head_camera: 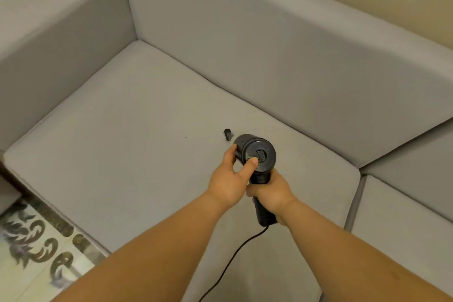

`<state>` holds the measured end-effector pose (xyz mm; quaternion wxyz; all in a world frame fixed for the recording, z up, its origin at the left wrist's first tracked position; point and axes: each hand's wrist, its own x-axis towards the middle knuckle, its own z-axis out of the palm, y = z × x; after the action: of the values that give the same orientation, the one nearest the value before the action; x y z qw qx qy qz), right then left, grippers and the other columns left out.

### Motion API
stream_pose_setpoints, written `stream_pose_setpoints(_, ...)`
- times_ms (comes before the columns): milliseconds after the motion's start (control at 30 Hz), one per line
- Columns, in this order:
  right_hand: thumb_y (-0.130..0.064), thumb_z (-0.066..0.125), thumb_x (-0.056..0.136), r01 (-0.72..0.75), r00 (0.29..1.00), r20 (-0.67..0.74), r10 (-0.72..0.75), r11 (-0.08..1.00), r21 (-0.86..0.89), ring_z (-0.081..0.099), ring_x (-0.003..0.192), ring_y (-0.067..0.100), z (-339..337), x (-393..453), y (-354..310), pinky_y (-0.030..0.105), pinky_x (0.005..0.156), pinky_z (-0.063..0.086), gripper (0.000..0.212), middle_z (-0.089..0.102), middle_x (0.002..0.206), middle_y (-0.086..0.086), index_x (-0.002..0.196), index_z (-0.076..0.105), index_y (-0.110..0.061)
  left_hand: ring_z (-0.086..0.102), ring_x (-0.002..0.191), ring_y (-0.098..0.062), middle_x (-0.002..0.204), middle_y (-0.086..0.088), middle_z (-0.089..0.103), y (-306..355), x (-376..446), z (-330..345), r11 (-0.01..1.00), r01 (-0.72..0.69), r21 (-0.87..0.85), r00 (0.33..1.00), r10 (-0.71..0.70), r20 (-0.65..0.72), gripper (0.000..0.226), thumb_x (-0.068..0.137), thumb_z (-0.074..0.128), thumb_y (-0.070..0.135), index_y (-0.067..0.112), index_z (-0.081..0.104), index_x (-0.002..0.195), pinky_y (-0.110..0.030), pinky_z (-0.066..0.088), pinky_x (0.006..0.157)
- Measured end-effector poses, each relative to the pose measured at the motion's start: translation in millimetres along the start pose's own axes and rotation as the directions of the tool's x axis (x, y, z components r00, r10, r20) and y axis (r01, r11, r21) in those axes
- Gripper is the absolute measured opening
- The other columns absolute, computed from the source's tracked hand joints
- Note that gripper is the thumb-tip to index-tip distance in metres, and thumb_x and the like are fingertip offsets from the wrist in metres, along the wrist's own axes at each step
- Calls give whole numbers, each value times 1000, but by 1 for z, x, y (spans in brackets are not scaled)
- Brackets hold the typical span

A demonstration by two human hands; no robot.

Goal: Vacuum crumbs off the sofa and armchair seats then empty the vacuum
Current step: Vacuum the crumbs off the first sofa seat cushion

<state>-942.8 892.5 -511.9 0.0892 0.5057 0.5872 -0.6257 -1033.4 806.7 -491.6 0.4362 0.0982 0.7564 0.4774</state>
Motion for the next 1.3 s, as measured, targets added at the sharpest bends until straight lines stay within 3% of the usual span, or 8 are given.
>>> stream_pose_setpoints(100,-4,72,71,18,997,78,-13,998,-64,61,82,26,17,2,-12,36,72,50,42,64,93,6,103,55,-24,44,129,-14,144,4,45,-3,-5,-22,1000,18,-10,997,-18,-79,66,87,59,48,33,30,145,-26,34,102)
stream_pose_setpoints(233,-4,72,71,14,995,100,-4,995,-97,60,80,24,19,-10,-12,34,70,49,40,64,91,5,99,54,-27,46,128,-16,143,2,47,-5,-17,-28,999,35,-3,994,-35,-104,67,85,60,50,32,32,143,-30,37,104)
stream_pose_setpoints(367,-3,73,74,45,999,-10,-45,998,-40,62,80,22,9,-18,-10,33,69,49,44,67,93,3,108,56,-25,50,116,-9,144,6,45,6,-17,-16,1000,-11,-12,999,11,-43,69,87,60,47,33,28,146,-24,38,97)
stream_pose_setpoints(467,-3,73,75,61,995,-77,-61,998,-6,64,87,27,6,-4,-15,38,76,53,47,69,101,8,115,57,-22,44,127,-12,146,7,42,14,2,-11,1000,-23,-22,1000,23,20,70,88,58,47,32,24,148,-20,33,95)
stream_pose_setpoints(800,0,71,72,24,989,147,-7,993,-114,60,77,26,46,-1,-10,36,70,49,38,63,86,6,95,55,-25,41,130,-12,143,9,44,-26,-16,-46,996,40,-75,992,-49,-117,72,87,59,50,37,23,148,-21,29,96)
stream_pose_setpoints(1033,-1,71,74,1,984,176,32,983,-183,59,82,27,30,-41,22,36,72,48,38,63,91,8,102,55,-22,39,133,-13,145,7,42,-44,-62,-27,996,73,-59,992,-78,-95,76,85,61,49,33,22,148,-21,29,98)
stream_pose_setpoints(1300,0,70,74,-8,984,174,43,980,-198,58,79,27,1,-107,107,37,73,48,40,61,88,8,107,55,-17,40,133,-15,147,6,41,-92,-140,31,996,73,-42,996,-75,-53,80,83,61,54,35,19,148,-22,31,98)
